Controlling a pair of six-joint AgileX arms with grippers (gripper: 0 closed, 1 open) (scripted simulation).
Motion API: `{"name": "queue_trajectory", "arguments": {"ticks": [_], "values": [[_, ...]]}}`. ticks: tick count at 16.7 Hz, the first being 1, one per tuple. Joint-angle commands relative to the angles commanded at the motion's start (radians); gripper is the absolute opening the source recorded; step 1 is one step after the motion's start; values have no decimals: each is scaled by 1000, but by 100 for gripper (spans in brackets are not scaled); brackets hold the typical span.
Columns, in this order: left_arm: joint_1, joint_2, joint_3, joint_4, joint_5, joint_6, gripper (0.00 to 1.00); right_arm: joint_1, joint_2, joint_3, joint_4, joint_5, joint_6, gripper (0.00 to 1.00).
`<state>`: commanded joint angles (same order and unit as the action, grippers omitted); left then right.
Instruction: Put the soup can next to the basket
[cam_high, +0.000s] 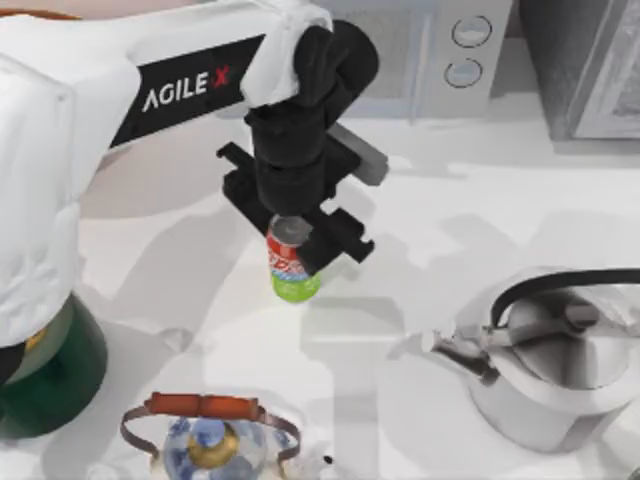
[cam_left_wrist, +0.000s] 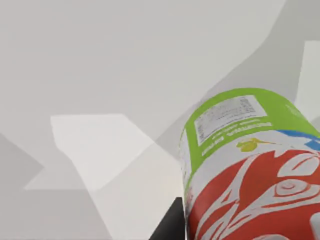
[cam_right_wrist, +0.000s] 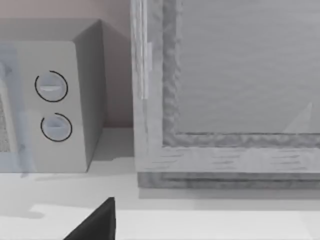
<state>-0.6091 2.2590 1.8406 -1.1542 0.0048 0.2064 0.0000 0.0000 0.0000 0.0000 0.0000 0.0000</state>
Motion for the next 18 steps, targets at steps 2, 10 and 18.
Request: {"name": "queue_trajectory", "arguments": {"ticks": [2, 10, 18], "values": [[0, 0, 0, 0, 0, 0, 17, 0, 0, 0, 0, 0, 0, 100], [0, 0, 0, 0, 0, 0, 0, 0, 0, 0, 0, 0, 0, 100], [112, -93, -20, -45, 54, 68, 0, 0, 0, 0, 0, 0, 0, 100]]}}
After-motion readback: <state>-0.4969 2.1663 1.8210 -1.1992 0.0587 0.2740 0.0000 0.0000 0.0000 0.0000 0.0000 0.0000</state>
